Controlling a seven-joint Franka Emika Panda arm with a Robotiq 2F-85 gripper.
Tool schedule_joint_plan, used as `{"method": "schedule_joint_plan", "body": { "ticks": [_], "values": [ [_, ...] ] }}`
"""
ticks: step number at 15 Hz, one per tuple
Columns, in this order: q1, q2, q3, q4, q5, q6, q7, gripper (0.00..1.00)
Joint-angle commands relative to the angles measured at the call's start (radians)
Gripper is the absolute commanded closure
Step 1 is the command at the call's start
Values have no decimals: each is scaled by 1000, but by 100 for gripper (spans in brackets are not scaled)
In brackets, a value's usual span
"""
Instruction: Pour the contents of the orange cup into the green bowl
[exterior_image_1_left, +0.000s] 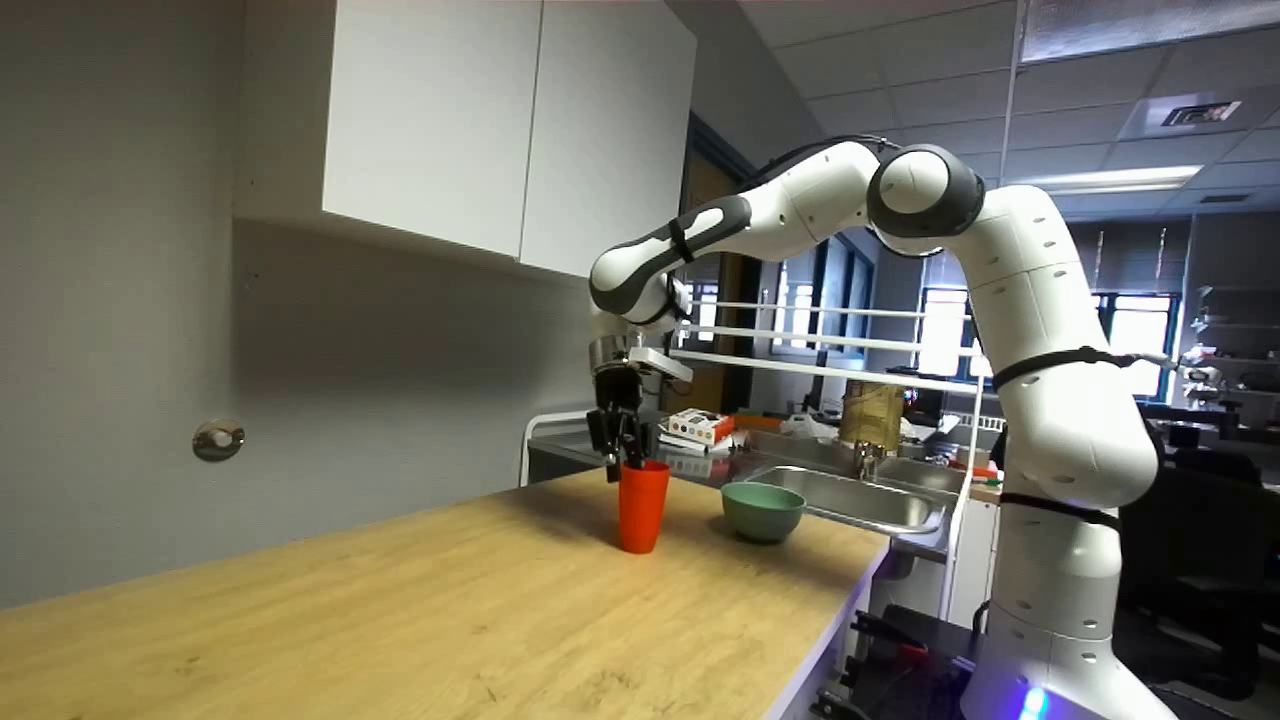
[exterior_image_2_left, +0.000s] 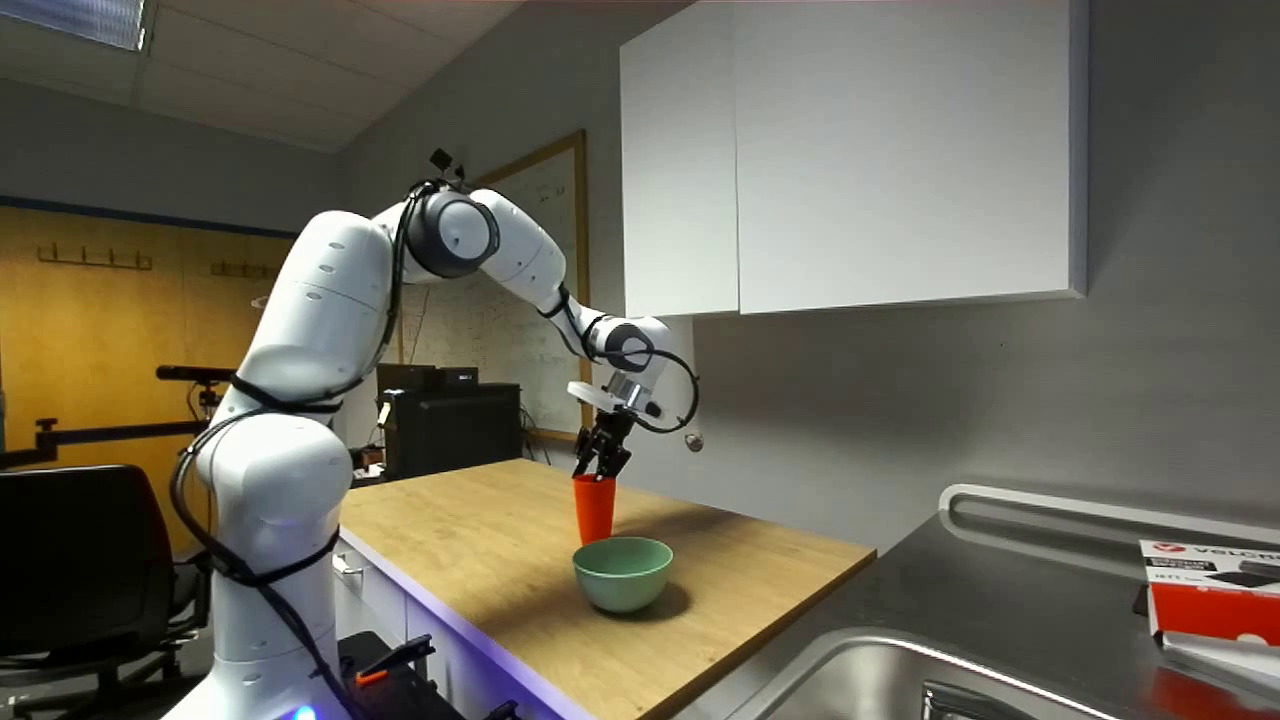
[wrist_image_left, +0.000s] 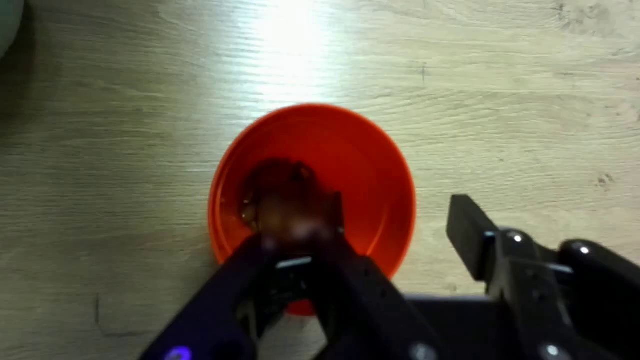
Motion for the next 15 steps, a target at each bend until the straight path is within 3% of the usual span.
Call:
{"method": "schedule_joint_plan", "body": {
  "ticks": [1, 5, 10, 15],
  "values": [
    [-3, 45, 5, 82, -28, -53, 57, 73],
    [-7, 75, 3, 136, -30, -84, 78, 100],
    [-14, 71, 0, 180, -28, -101, 82, 100],
    [-50, -45, -9, 106, 4, -2, 26, 99]
  ]
}}
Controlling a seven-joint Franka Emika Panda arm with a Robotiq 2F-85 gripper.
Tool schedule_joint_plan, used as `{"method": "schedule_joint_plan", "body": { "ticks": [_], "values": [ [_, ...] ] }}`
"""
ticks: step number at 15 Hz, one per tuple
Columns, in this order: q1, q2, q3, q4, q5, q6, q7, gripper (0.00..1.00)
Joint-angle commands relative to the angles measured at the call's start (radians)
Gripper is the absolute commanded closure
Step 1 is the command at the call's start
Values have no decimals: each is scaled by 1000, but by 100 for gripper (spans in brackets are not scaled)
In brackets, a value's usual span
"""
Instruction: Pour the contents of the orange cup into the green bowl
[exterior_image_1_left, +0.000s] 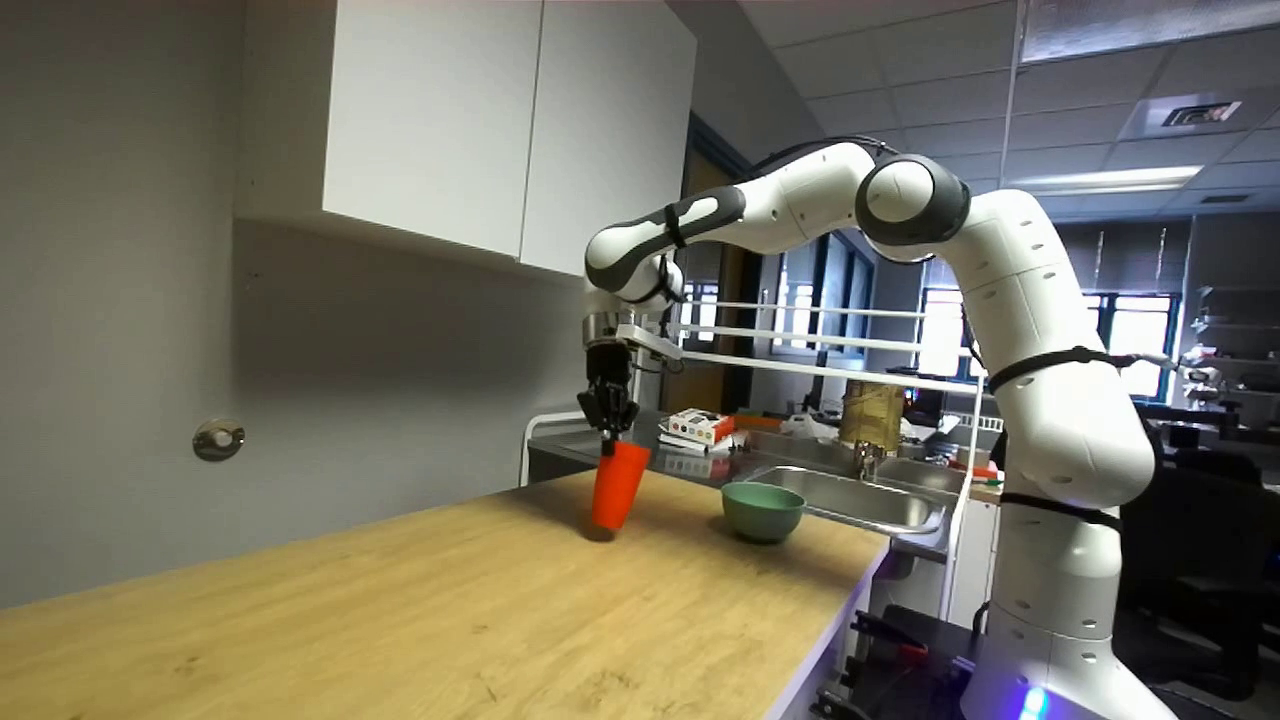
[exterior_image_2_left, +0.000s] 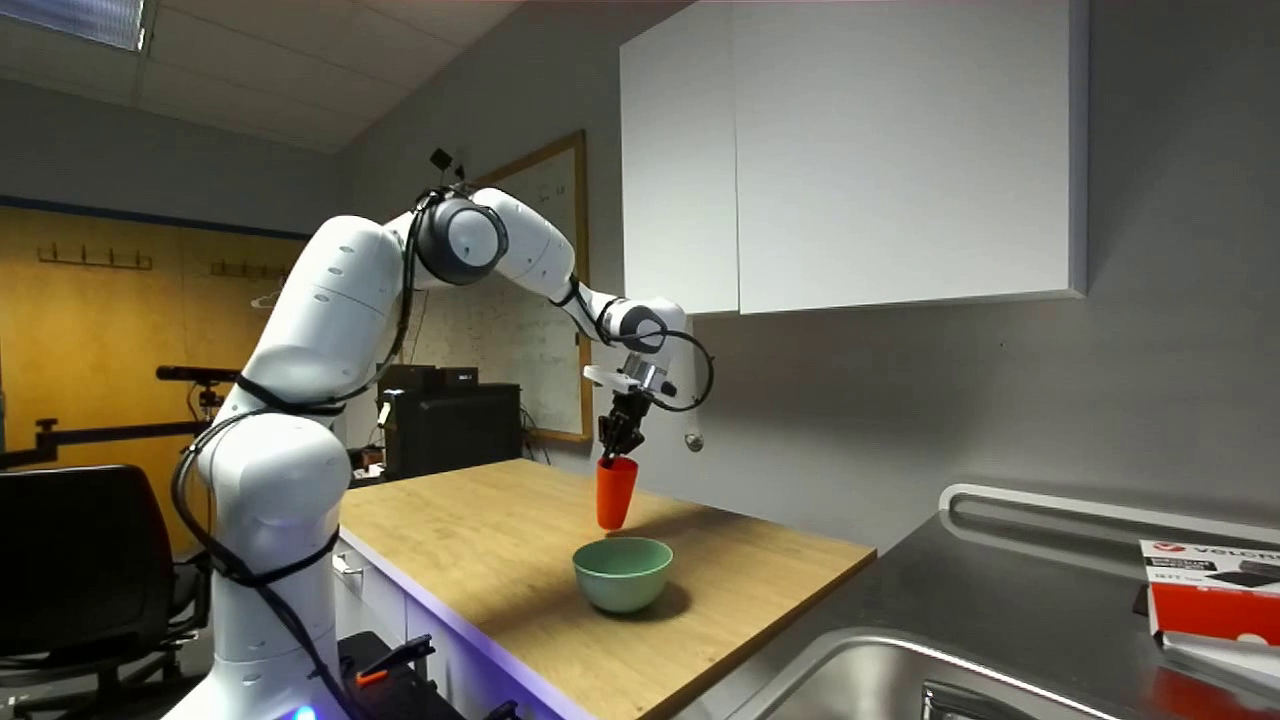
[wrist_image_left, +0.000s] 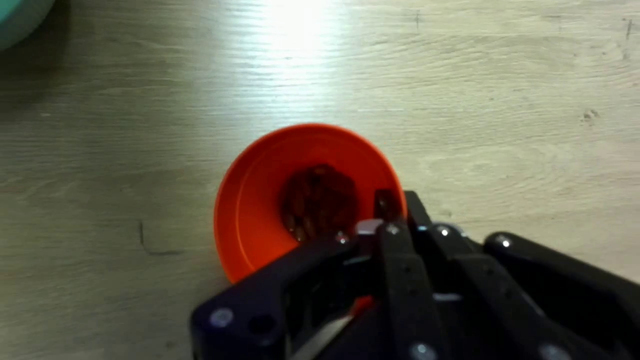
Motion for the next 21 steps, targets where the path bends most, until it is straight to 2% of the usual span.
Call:
{"method": "schedule_joint_plan", "body": {
  "ticks": [1, 6, 12, 17, 21],
  "values": [
    [-46, -120, -7, -77, 42, 77, -39, 99],
    [-132, -280, -42, -259, 190, 248, -131, 99],
    [-182, -462, -108, -548, 477, 397, -382, 99],
    [-192, -616, -189, -785, 646, 452, -611, 99],
    [-232, -724, -283, -962, 742, 462, -800, 99]
  ]
}}
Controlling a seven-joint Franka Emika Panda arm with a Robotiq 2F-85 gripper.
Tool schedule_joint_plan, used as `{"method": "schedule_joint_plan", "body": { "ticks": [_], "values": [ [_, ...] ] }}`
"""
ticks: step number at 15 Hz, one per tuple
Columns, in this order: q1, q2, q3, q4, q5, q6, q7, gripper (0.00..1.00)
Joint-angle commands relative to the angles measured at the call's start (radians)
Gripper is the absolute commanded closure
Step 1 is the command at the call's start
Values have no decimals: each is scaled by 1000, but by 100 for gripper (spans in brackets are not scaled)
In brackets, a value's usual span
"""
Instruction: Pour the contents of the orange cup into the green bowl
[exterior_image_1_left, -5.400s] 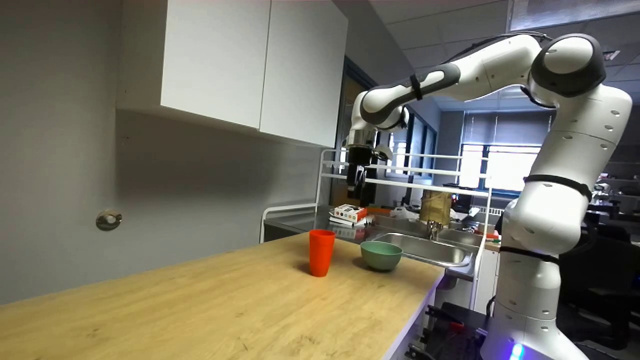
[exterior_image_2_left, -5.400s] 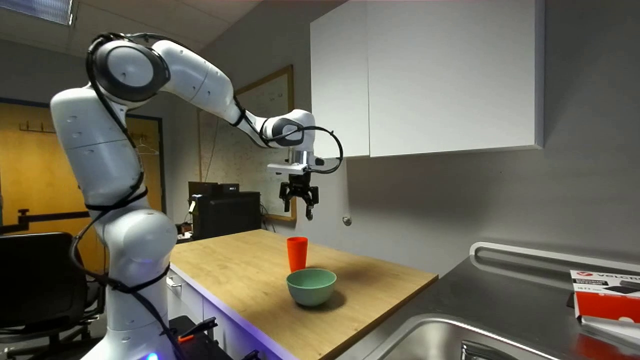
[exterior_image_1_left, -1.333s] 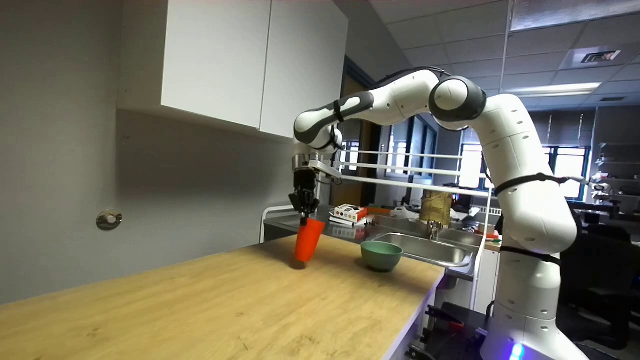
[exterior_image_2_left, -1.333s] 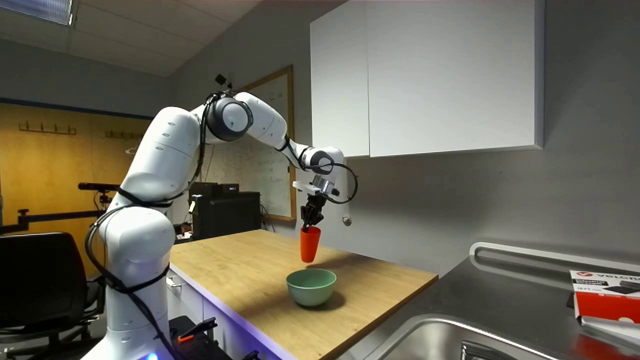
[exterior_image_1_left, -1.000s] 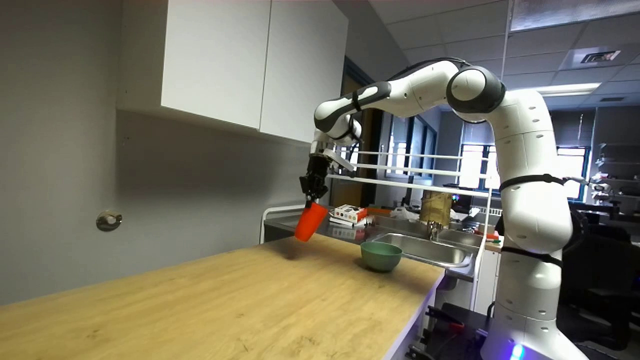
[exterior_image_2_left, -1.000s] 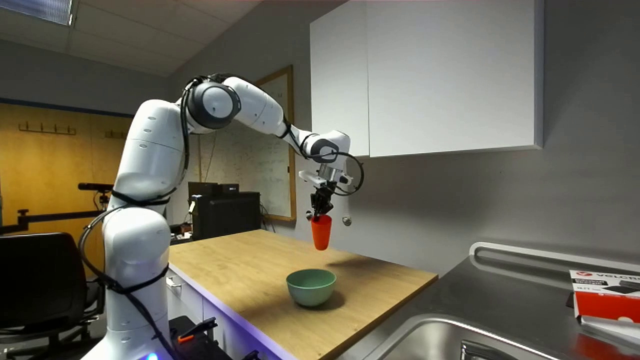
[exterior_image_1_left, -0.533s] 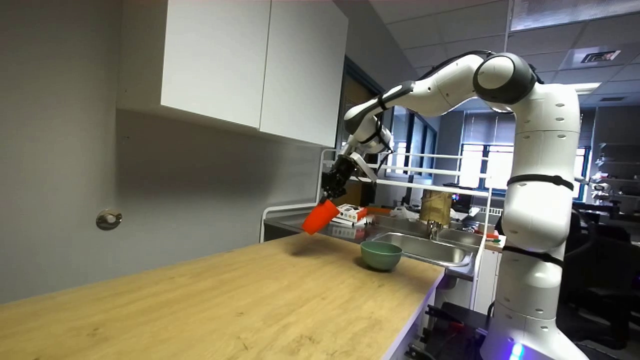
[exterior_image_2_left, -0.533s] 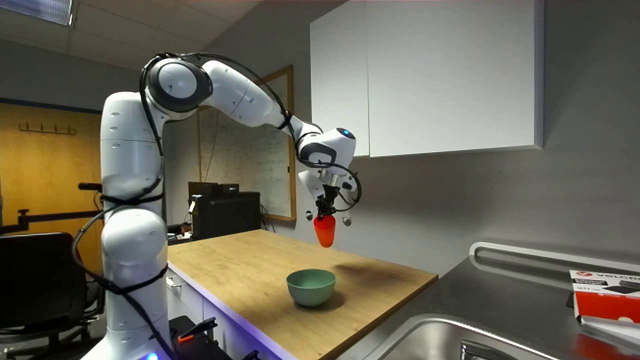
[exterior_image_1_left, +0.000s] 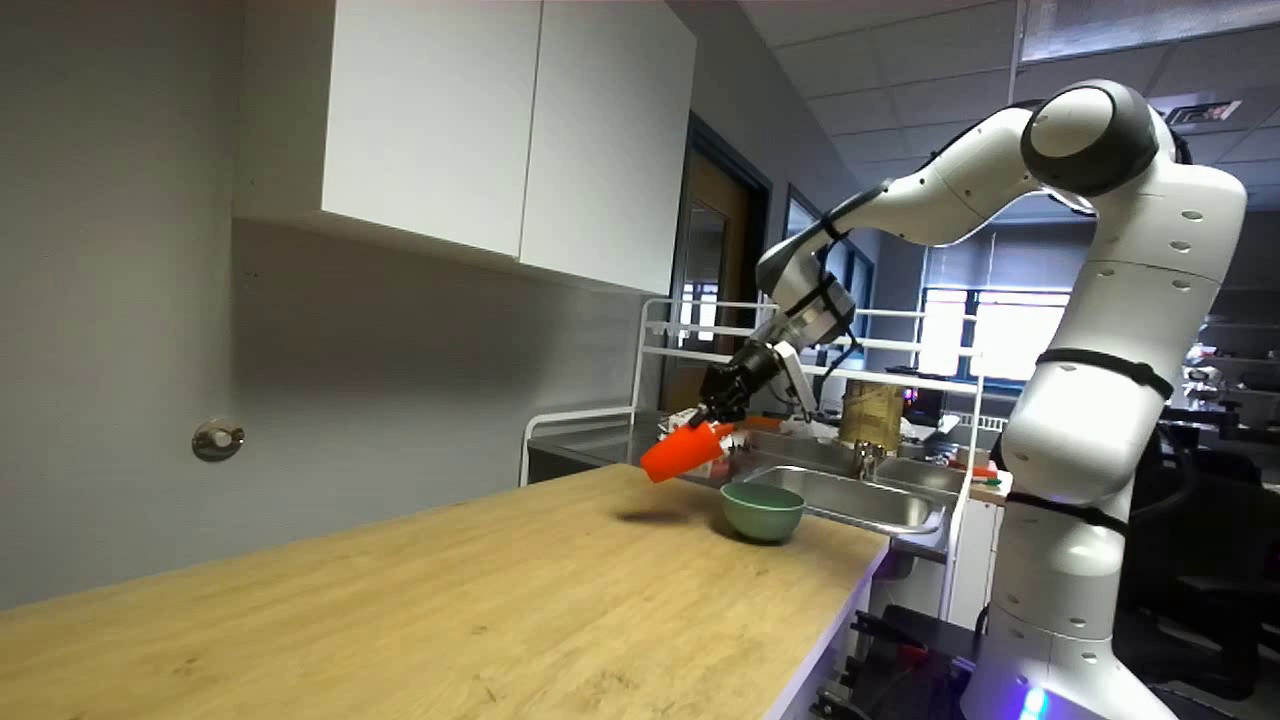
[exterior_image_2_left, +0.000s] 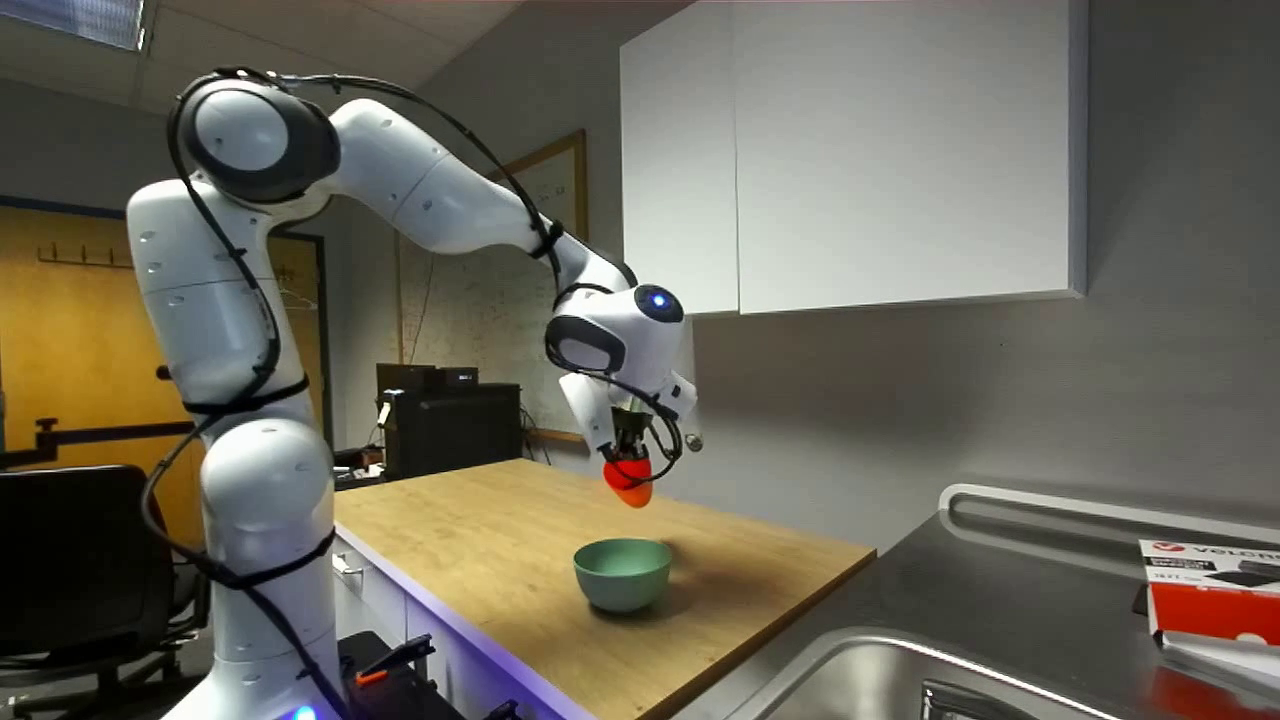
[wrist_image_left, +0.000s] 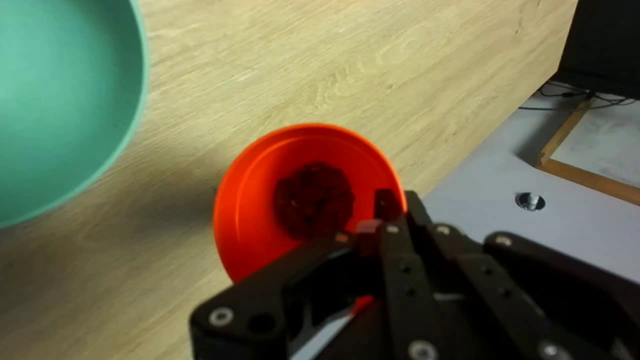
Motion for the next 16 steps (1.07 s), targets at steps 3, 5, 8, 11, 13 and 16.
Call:
{"method": "schedule_joint_plan", "body": {
  "ticks": [3, 5, 8, 11, 13, 16],
  "values": [
    [-59, -141, -125, -219, 151, 2, -294, 99],
    [-76, -141, -155, -253, 211, -15, -412, 99],
    [-98, -135, -176, -291, 305, -45, -566, 99],
    [-119, -108, -188, -297, 382, -109, -702, 99],
    [-133, -85, -194, -291, 422, -173, -776, 99],
    [-157, -45, -203, -276, 458, -277, -864, 99]
  ]
}}
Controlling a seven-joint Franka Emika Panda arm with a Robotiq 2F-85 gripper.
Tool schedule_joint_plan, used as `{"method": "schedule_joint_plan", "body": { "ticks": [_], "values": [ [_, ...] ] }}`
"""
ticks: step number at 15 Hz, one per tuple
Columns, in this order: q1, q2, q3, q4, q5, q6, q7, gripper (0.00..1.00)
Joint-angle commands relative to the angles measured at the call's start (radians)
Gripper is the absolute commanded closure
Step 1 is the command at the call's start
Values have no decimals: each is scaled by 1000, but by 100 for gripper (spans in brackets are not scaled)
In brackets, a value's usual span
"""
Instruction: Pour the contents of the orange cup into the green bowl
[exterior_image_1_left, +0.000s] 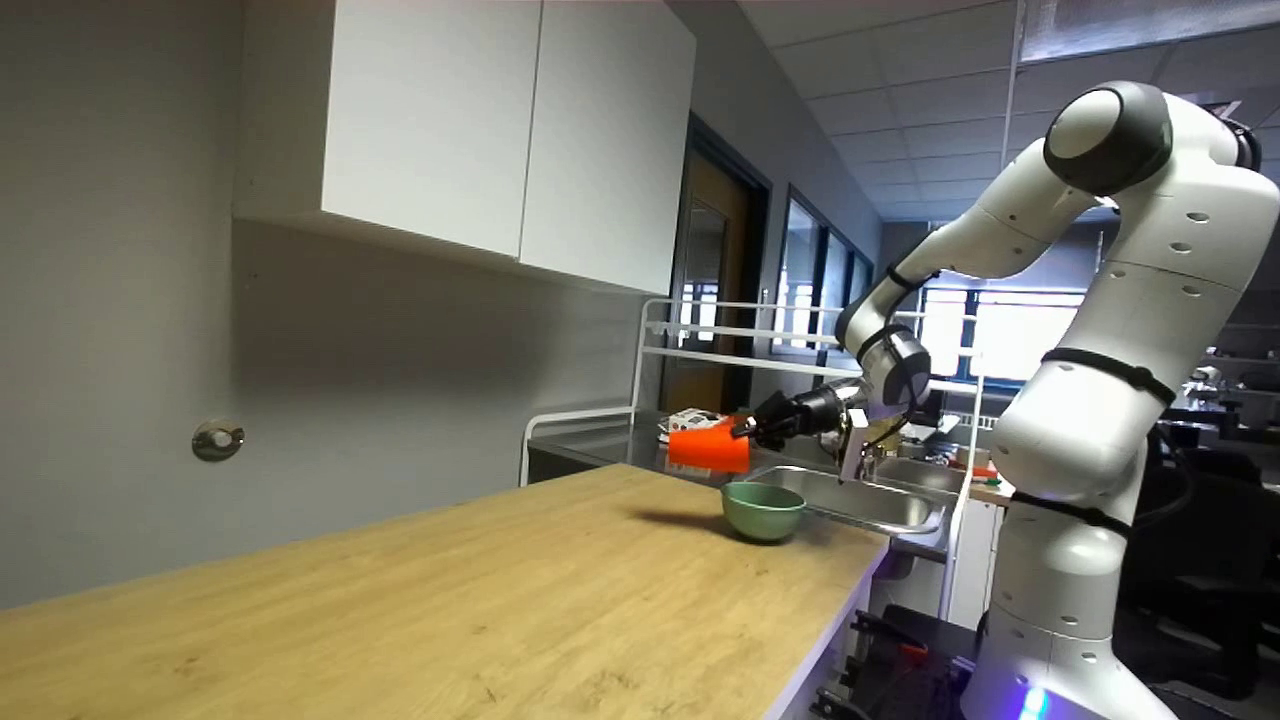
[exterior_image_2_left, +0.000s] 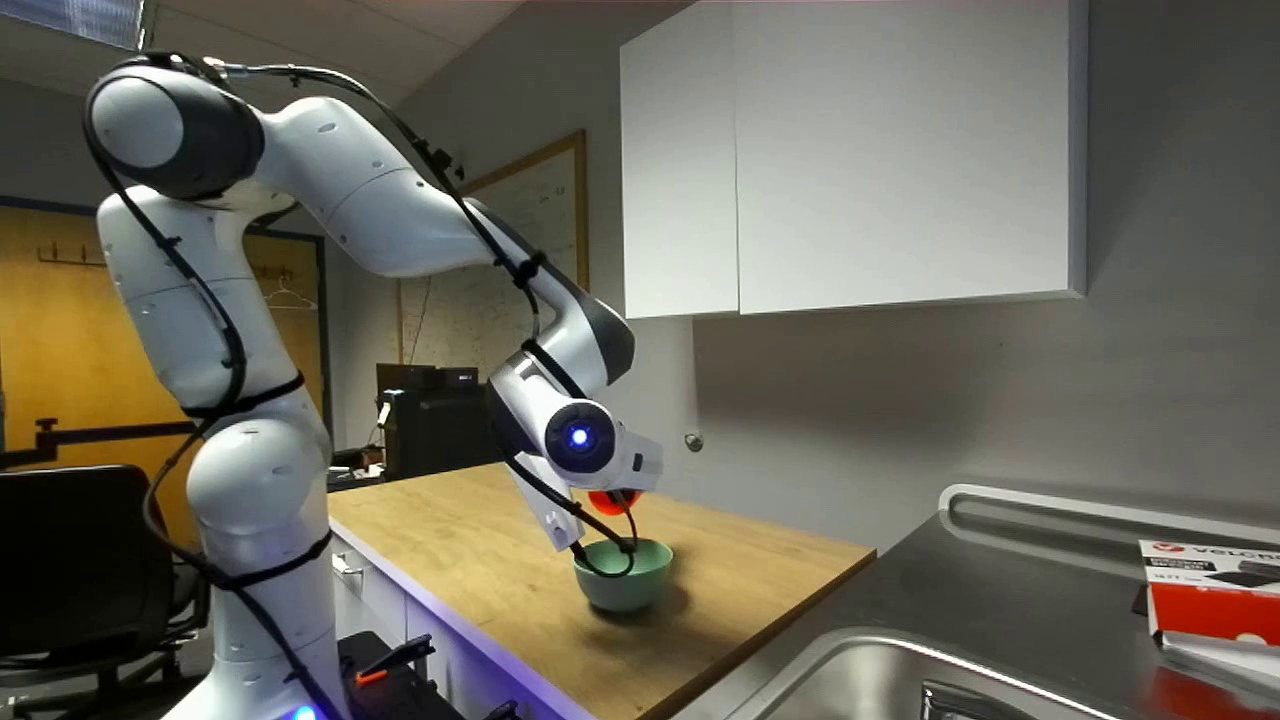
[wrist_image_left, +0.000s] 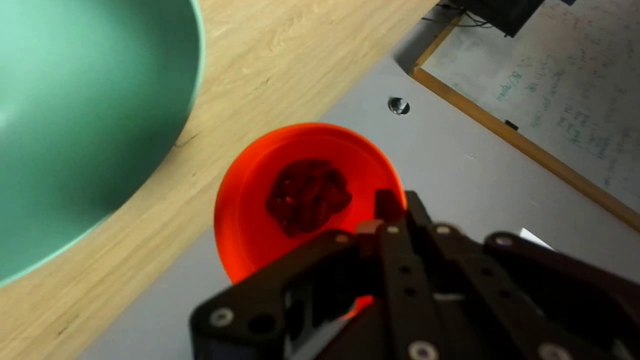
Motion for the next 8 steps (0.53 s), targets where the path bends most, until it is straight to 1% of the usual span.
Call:
{"method": "schedule_joint_plan", "body": {
  "ticks": [1, 8],
  "values": [
    [-33, 53, -12, 26, 48, -123, -112, 99],
    [-73, 224, -32, 98, 92, -360, -303, 99]
  ]
}}
